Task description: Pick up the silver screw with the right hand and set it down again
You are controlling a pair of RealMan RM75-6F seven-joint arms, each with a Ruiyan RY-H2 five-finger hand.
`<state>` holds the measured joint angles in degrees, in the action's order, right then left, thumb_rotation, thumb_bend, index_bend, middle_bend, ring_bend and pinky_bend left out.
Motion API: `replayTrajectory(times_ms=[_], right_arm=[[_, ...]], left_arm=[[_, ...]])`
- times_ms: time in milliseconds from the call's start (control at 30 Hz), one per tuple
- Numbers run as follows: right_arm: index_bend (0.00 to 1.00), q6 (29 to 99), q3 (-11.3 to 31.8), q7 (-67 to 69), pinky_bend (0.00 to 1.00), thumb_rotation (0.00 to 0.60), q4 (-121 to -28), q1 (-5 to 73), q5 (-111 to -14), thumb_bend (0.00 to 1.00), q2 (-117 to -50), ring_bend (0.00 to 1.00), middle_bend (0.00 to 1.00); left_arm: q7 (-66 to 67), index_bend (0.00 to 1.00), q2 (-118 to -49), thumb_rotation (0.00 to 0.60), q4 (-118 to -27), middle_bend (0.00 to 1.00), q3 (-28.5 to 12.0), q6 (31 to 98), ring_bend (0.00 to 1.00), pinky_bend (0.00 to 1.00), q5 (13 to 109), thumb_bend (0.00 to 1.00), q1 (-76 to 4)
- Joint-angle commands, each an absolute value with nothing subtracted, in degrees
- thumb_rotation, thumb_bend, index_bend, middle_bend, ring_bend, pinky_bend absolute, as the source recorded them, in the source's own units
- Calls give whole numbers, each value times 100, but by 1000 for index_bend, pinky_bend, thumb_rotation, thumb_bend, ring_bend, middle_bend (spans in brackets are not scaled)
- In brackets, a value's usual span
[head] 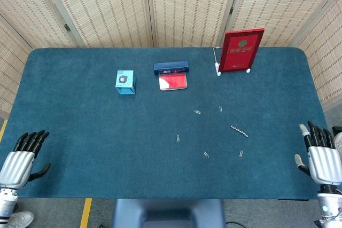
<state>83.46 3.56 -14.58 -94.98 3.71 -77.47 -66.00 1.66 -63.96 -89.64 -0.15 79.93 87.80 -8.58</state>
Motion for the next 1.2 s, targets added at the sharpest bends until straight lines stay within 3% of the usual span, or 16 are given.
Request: replayTrajectory(times_ms=[33, 167, 333, 600, 767, 900, 1200], right_arm=[[12, 8255, 335, -1444, 0, 600, -9507, 407, -7768, 379, -6585, 0, 0], [24, 8184, 383, -1233, 0, 600, -9421, 490, -7870, 379, -6629, 0, 0], [137, 7564, 525, -567, 0, 600, -9066, 881, -7865, 378, -6836, 0, 0], [315, 6790, 992, -1663, 0, 600, -8667, 1575, -6822, 378, -7747, 0, 0], [364, 6593, 1156, -2184, 0, 600, -8289, 1893, -6315, 382, -8312, 0, 0], [403, 6487, 1240, -2157, 0, 600, -7927, 2055, -6158, 476, -8638, 0, 0], [408, 6463, 1211, -2433, 0, 600, -7788, 2200, -5925, 499, -8942, 0, 0]], left_arm=[[177, 0, -6410, 600, -8990, 104, 12, 8022, 85, 36, 8819, 358, -849], [128, 0, -6409, 600, -8974, 104, 41, 7972, 86, 37, 8832, 358, -864], [-34, 0, -6327, 600, -8929, 104, -25, 7894, 87, 37, 8650, 358, -879], [-823, 0, -6113, 600, -8865, 104, -4, 8017, 87, 37, 8881, 358, -884], [-1237, 0, -6016, 600, -8773, 104, 28, 8097, 90, 37, 9010, 358, -879], [-1588, 0, -5946, 600, -8694, 104, 57, 8158, 91, 37, 9108, 357, -877], [-1851, 0, -5889, 600, -8598, 104, 86, 8153, 91, 37, 9169, 358, -907]])
